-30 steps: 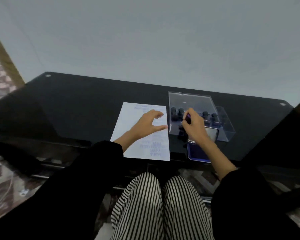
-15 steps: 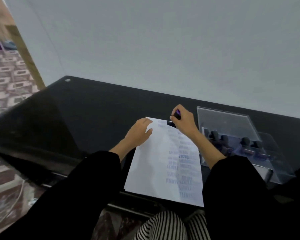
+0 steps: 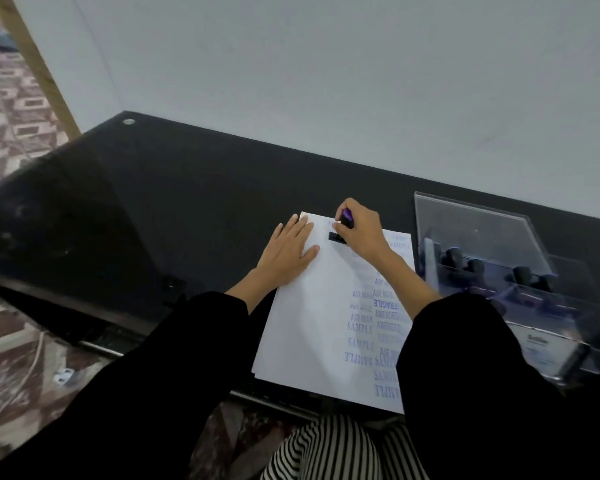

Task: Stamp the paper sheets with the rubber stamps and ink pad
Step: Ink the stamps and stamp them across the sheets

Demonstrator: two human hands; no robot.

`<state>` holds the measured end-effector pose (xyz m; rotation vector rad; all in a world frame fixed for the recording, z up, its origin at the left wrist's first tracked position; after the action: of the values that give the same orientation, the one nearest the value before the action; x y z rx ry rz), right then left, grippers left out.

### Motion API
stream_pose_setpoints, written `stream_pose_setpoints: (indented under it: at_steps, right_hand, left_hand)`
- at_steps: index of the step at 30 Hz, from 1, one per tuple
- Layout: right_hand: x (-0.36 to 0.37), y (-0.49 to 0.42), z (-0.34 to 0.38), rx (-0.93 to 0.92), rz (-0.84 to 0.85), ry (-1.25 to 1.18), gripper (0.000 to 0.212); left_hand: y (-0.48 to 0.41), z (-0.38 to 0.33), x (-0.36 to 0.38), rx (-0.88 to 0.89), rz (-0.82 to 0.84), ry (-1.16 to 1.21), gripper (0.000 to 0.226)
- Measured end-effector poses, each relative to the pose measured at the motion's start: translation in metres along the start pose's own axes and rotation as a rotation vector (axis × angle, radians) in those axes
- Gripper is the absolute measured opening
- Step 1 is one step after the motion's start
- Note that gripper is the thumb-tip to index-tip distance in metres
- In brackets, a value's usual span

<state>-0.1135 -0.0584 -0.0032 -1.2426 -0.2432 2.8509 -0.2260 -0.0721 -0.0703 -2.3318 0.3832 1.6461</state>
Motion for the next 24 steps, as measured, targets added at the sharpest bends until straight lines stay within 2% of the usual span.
stream_pose_setpoints:
  at_steps: [15, 24]
  right_hand:
    - [0.017, -0.002, -0.005, -0.011, 0.0, 0.119, 0.011]
    - [0.02, 0.006, -0.003, -0.047, -0.07, 0.13, 0.004]
  left_hand:
    - [0.001, -0.002, 0.001, -0.018, 0.028, -0.081, 0.056]
    - [0.0, -0.002, 0.002, -0.016, 0.017, -0.115, 0.056]
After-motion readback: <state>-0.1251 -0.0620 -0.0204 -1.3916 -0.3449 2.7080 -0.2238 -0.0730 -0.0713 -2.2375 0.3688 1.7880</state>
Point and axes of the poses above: each hand's wrist, its own y-axis away from the middle knuckle, its own x-axis out of the palm, z = x × y, the point moved 10 cm from there along -y, towards the middle knuckle, and after that the axes turned 3 degrees about x, right-handed, at the moved point
